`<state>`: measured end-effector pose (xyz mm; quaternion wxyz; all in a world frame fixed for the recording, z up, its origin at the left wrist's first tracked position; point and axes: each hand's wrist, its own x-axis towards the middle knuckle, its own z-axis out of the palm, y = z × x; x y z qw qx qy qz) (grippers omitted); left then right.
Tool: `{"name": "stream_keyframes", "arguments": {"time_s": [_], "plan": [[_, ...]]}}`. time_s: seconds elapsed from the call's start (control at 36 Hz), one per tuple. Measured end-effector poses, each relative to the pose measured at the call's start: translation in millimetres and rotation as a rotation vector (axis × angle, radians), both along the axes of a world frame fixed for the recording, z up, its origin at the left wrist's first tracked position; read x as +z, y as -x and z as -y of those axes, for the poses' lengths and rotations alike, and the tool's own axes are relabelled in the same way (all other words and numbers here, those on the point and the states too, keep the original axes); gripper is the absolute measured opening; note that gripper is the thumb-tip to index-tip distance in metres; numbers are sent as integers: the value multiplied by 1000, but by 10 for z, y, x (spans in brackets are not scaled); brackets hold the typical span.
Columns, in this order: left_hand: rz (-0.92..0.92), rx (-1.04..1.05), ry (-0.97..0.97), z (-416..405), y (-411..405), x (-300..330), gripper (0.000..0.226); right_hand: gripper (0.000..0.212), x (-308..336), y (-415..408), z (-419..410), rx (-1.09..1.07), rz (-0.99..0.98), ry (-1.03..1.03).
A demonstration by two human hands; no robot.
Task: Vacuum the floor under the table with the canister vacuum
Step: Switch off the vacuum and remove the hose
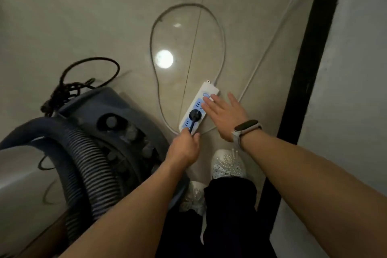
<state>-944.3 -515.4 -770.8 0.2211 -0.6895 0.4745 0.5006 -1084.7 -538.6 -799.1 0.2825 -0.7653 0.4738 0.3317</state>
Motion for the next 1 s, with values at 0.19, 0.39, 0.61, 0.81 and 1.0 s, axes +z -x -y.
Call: {"name": "stream_keyframes", "arguments": {"time_s": [0.19,0.39,0.61,0.81,1.0], "plan": [[31,174,104,-135,79,-110,35,58,-386,-35,-135,-79,-1,-77],[2,119,85,-86,128,334,34,55,-50,36,35,-33,-33,-229],[-166,71,146,-56,-36,685,25,42,25,-40,-98,-1255,558,-155],[-184,228,137,-127,-156,1026,22,26,579,-156,-405,-2276,865,-449],[-289,203,84,-282,-75,1934,27,23,1654,-306,-493,-2227,1052,-689]]}}
